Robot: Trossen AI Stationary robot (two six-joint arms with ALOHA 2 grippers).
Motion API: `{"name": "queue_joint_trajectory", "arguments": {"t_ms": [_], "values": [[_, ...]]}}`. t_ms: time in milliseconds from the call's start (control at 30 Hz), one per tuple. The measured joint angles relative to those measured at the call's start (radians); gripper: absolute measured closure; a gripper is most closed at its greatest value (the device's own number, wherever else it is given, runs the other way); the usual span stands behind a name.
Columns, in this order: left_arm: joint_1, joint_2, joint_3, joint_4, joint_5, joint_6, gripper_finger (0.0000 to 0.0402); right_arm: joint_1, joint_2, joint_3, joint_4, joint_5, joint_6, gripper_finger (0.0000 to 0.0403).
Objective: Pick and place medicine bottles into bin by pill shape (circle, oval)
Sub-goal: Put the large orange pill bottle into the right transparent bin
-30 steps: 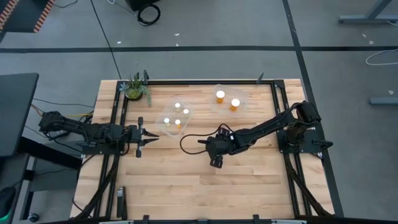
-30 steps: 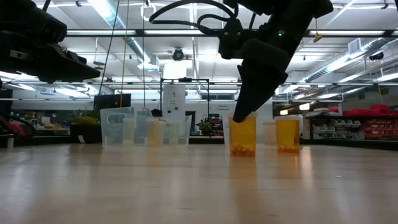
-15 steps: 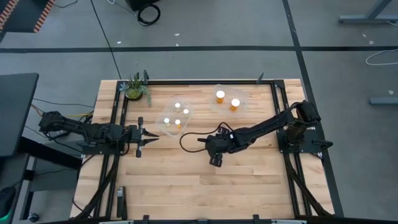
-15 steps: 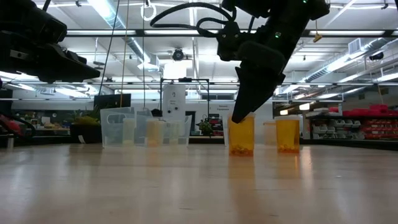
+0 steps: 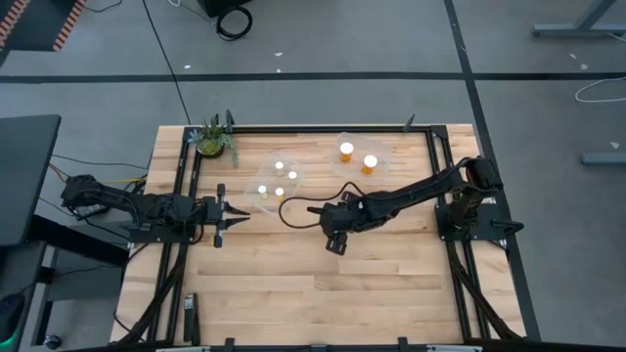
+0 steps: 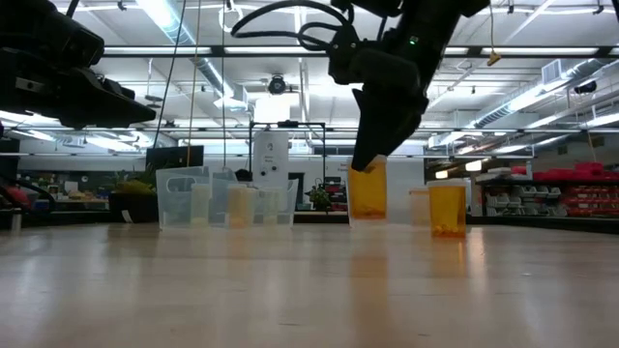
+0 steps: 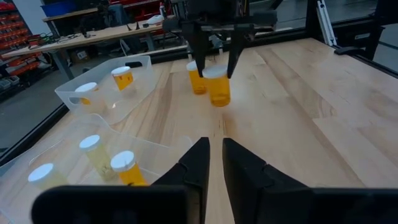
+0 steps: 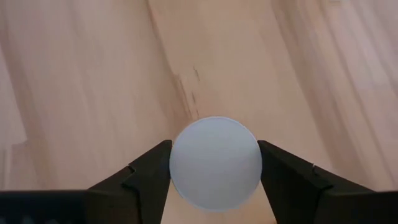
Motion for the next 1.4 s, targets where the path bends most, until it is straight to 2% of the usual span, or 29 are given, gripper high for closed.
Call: {"name": "queue_joint_trajectory", "arguments": {"t_ms": [833, 1400], "values": [[0.0, 0.0, 0.0, 0.0, 0.0, 0.0, 0.0343, -0.121, 0.001, 0.194, -0.275, 0.079, -0.013, 0.0171], [0.0, 0.0, 0.0, 0.001, 0.0, 0.0, 0.0347, -0.189, -0.032, 0.203, -0.339, 0.074, -0.042, 0.0171]]}}
